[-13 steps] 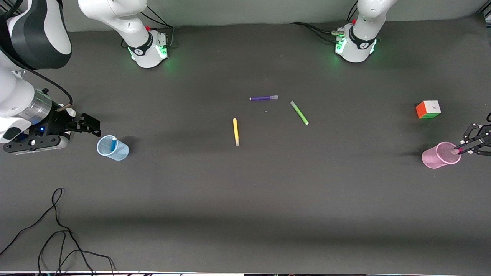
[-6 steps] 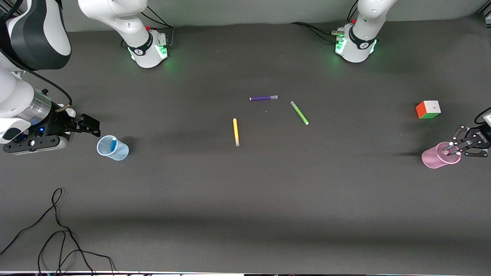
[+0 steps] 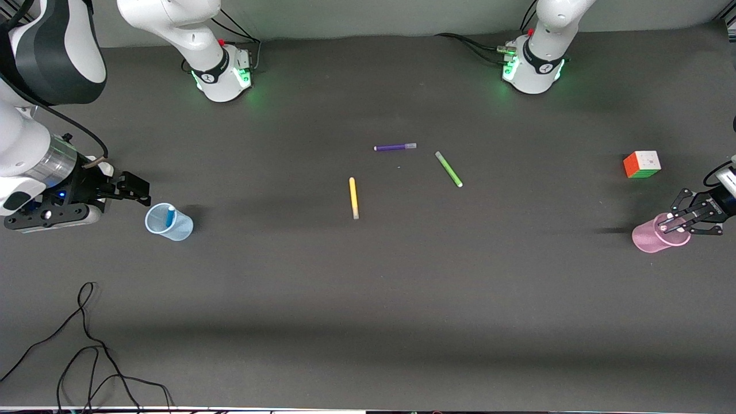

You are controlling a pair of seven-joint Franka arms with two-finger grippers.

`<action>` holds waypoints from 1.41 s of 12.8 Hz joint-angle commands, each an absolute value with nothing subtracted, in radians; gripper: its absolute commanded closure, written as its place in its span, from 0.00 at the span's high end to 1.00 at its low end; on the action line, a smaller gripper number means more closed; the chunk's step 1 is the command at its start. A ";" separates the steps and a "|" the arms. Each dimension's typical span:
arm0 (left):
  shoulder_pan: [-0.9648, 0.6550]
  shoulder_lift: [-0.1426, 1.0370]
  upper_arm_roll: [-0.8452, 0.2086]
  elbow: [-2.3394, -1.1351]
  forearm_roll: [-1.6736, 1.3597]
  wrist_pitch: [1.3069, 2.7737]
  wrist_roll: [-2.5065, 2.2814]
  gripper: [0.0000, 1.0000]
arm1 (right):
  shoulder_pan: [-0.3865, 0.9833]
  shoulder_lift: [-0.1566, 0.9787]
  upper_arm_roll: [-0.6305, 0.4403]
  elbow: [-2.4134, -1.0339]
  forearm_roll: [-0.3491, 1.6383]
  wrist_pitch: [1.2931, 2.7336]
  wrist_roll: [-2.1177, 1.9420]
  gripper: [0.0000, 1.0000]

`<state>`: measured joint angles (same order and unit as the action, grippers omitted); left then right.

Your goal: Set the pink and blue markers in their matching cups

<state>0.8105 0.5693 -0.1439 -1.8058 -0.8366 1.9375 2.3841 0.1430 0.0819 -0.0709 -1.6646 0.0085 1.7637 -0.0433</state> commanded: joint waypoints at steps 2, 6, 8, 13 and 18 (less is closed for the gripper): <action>0.824 0.561 -0.153 -1.796 -0.861 1.921 2.411 1.00 | 0.141 0.060 -0.063 -1.674 0.035 1.775 -0.029 1.00; 0.815 0.526 -0.153 -1.793 -0.858 1.919 2.351 1.00 | 0.141 0.045 -0.064 -1.667 0.035 1.775 -0.029 1.00; 0.784 0.439 -0.155 -1.795 -0.829 1.921 2.188 1.00 | 0.141 0.034 -0.063 -1.667 0.035 1.770 -0.031 1.00; 0.629 0.185 -0.153 -1.798 -0.594 1.936 1.653 1.00 | 0.143 0.029 -0.063 -1.667 0.035 1.764 -0.028 1.00; 0.450 0.013 -0.160 -1.793 -0.309 1.925 1.132 1.00 | 0.141 0.032 -0.064 -1.675 0.035 1.764 -0.028 1.00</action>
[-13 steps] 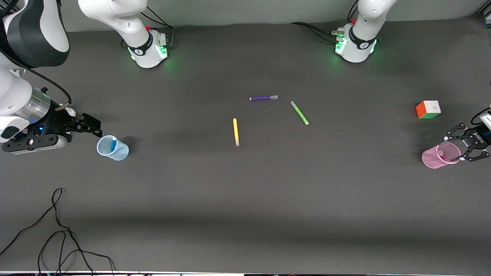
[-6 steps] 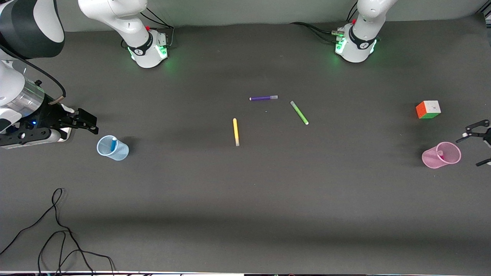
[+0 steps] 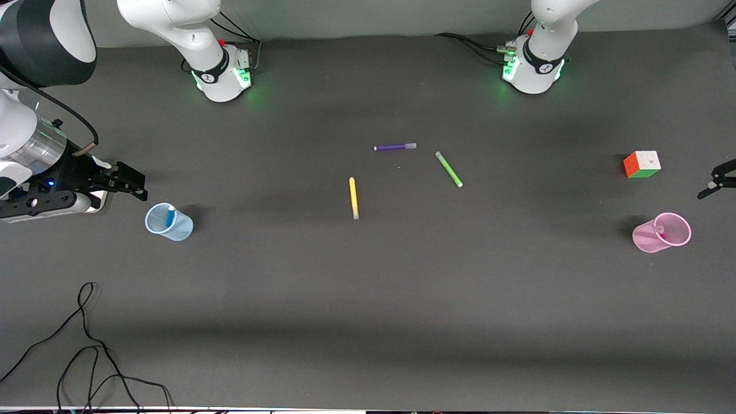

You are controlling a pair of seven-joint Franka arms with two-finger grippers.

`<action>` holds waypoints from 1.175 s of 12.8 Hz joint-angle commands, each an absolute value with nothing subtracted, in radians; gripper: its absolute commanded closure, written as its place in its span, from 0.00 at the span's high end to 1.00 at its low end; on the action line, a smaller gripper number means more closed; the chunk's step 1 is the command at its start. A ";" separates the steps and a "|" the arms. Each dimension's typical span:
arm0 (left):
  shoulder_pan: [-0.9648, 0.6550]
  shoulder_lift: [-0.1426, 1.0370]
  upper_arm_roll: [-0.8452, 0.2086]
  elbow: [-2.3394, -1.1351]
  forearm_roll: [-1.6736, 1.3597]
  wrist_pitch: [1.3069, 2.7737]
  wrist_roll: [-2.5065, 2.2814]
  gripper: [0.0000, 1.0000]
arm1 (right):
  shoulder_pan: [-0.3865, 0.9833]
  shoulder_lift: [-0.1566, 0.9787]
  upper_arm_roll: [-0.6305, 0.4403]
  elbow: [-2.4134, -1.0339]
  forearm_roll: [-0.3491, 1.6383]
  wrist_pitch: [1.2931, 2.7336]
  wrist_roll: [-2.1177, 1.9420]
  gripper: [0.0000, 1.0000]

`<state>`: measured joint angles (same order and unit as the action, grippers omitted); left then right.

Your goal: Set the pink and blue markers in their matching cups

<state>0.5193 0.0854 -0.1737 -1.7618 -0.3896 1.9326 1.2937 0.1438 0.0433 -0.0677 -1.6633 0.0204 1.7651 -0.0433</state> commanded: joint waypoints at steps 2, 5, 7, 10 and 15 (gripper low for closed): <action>0.359 -0.034 -0.160 -1.793 -0.215 1.917 0.926 1.00 | 0.141 0.037 -0.064 -1.675 0.035 1.764 -0.028 1.00; 0.241 -0.038 -0.176 -1.740 -0.105 1.864 0.616 1.00 | 0.141 0.040 -0.064 -1.675 0.037 1.769 -0.028 1.00; 0.177 -0.034 -0.202 -1.701 -0.017 1.818 0.433 1.00 | 0.141 0.040 -0.064 -1.677 0.035 1.769 -0.028 1.00; 0.147 -0.026 -0.254 -1.671 0.023 1.770 0.212 1.00 | 0.141 0.041 -0.064 -1.675 0.034 1.772 -0.029 1.00; 0.137 0.023 -0.324 -1.631 0.061 1.735 -0.038 1.00 | 0.143 0.055 -0.063 -1.663 0.034 1.799 -0.029 1.00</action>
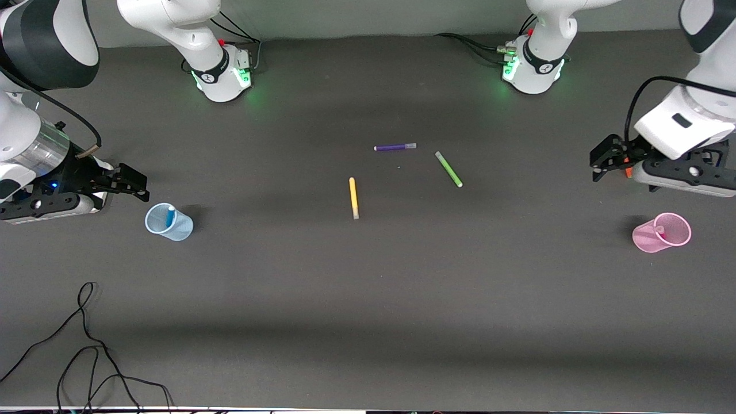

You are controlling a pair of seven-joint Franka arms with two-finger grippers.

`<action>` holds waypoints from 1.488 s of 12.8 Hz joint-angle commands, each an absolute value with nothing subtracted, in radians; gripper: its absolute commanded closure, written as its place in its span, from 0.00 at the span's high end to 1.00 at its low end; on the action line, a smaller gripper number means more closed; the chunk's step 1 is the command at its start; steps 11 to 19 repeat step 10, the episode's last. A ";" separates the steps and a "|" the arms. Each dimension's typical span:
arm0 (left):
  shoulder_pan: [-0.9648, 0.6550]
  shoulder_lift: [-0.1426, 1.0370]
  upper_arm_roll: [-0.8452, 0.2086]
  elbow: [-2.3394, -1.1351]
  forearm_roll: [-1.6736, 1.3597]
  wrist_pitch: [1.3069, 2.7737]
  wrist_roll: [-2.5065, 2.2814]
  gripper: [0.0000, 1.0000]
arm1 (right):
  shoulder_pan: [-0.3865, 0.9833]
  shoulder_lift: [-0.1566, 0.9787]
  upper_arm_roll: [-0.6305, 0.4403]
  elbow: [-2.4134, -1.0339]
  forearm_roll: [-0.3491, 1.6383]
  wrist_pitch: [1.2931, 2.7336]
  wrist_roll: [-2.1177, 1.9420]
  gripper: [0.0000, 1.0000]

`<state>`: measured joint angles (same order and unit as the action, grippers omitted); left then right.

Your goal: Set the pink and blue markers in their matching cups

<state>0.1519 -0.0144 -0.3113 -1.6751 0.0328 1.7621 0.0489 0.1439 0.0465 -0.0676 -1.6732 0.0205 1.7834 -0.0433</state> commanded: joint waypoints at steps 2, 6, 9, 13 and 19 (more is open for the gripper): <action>0.104 0.047 -0.327 -1.629 0.075 1.730 -0.112 1.00 | 0.143 0.060 -0.061 -1.664 0.035 1.798 -0.028 1.00; 0.095 0.060 -0.325 -1.606 0.110 1.680 -0.097 1.00 | 0.143 0.058 -0.061 -1.663 0.037 1.790 -0.014 1.00; 0.098 0.072 -0.324 -1.594 0.109 1.680 -0.078 1.00 | 0.143 0.049 -0.060 -1.664 0.037 1.784 0.015 1.00; 0.098 0.072 -0.324 -1.592 0.107 1.684 -0.054 1.00 | 0.143 0.052 -0.061 -1.667 0.041 1.784 0.015 1.00; 0.098 0.072 -0.324 -1.592 0.107 1.684 -0.054 1.00 | 0.143 0.052 -0.061 -1.667 0.041 1.784 0.015 1.00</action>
